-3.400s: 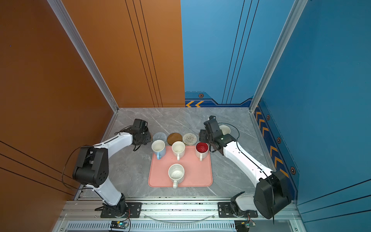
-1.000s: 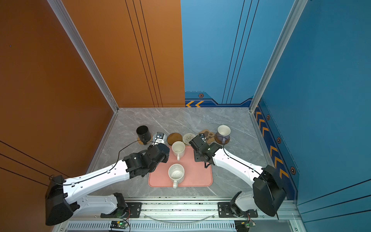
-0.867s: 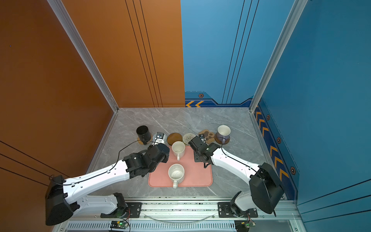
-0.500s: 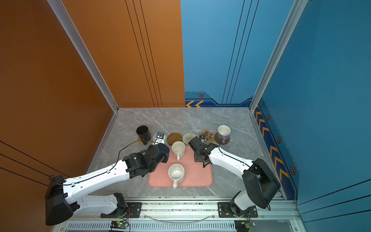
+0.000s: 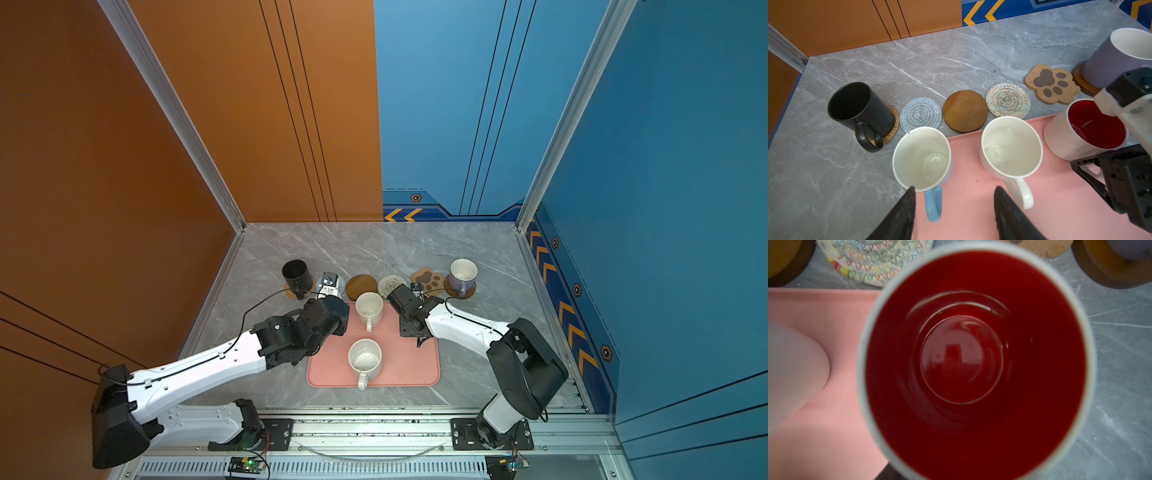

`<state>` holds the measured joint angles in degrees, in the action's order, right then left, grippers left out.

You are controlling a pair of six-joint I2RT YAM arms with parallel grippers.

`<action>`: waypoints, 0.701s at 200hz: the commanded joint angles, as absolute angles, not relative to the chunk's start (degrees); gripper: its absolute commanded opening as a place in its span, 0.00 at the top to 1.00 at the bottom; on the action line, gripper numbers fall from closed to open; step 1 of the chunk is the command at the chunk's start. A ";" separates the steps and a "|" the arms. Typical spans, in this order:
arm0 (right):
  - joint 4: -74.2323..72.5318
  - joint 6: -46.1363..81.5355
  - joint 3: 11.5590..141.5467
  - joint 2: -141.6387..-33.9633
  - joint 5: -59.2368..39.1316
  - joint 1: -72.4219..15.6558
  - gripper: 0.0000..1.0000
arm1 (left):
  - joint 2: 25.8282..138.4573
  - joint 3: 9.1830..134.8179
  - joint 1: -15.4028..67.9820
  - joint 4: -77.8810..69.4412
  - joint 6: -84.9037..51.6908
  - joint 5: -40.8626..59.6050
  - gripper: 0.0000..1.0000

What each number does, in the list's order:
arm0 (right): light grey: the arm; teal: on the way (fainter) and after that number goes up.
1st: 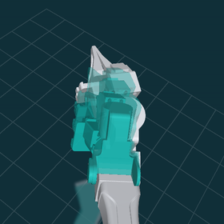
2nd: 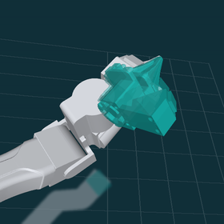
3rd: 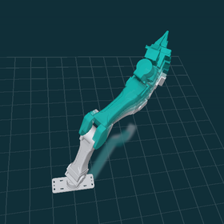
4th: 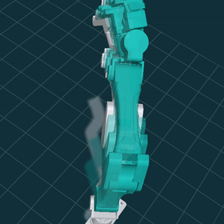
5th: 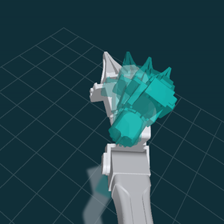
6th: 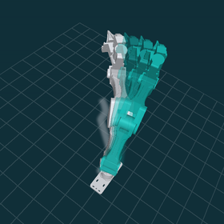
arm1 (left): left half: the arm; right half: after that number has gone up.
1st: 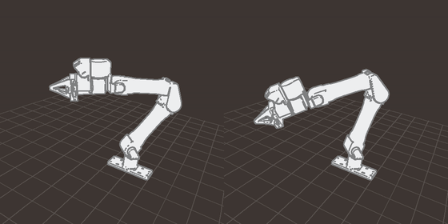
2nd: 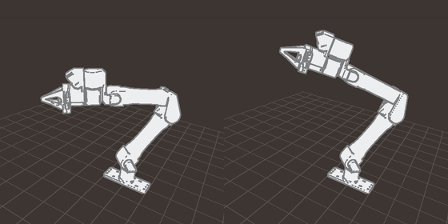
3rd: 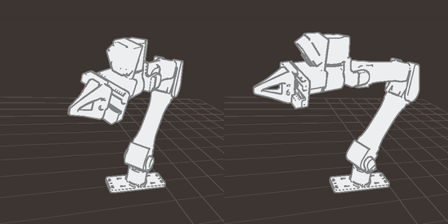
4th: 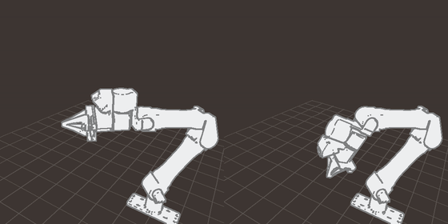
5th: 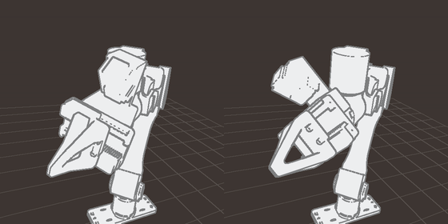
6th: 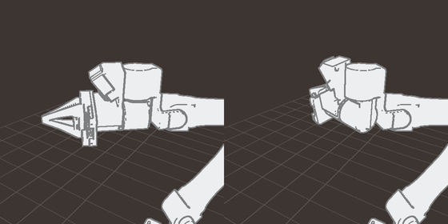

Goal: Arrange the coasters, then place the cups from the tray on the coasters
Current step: 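Lower the right gripper into the red-lined white mug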

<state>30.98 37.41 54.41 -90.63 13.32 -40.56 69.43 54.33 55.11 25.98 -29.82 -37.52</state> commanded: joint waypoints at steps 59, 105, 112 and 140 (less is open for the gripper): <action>30.50 38.76 54.01 -91.85 13.52 -37.99 0.57 | 67.51 52.63 53.63 26.63 -31.20 -38.65 0.39; 30.43 38.56 53.96 -92.19 13.45 -37.97 0.65 | 66.63 51.99 53.44 26.50 -31.64 -38.54 0.39; 30.50 38.44 53.96 -92.28 13.31 -37.97 0.67 | 66.58 51.99 53.36 26.41 -31.69 -38.44 0.39; 30.50 38.32 53.87 -92.55 13.28 -37.97 0.71 | 66.54 51.93 53.32 26.37 -31.82 -38.19 0.40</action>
<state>30.83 37.76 54.41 -91.59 13.06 -38.54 67.51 52.71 54.00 25.96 -31.16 -37.52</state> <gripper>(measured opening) 0.313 0.605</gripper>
